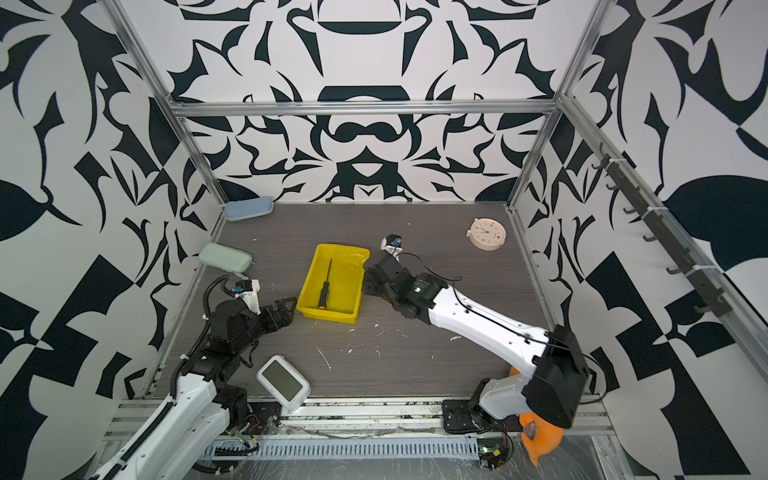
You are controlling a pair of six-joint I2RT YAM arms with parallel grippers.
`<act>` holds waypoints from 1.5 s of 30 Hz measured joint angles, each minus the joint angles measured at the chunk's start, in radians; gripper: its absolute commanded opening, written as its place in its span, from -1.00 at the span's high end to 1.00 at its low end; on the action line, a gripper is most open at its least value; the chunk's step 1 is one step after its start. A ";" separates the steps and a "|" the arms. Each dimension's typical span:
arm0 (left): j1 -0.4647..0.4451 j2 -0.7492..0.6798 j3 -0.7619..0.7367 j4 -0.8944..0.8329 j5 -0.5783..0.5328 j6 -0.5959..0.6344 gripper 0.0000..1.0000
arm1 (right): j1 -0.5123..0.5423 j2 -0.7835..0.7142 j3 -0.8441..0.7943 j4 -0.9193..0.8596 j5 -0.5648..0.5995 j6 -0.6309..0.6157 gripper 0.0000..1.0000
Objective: Put the screwdriver in the bin
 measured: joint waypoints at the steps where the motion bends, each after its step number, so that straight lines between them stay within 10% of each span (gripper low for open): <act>1: 0.000 0.001 0.000 0.000 0.000 0.000 -0.98 | -0.010 -0.039 -0.032 -0.008 0.026 -0.006 -0.29; 6: 0.000 0.048 0.006 0.001 0.001 0.000 -0.99 | -0.035 -0.240 -0.183 -0.024 0.169 -0.048 -0.97; 20: 0.000 0.078 0.021 0.002 -0.006 -0.005 -0.99 | -0.034 -0.613 -0.549 0.122 0.468 -0.420 -0.99; 31: 0.000 0.083 0.021 0.001 -0.019 -0.011 -0.99 | -0.069 -0.355 -0.691 0.503 0.523 -0.713 -0.99; 45: 0.000 0.067 0.021 0.002 -0.008 -0.011 -0.99 | -0.549 -0.034 -0.631 0.755 0.317 -0.813 -1.00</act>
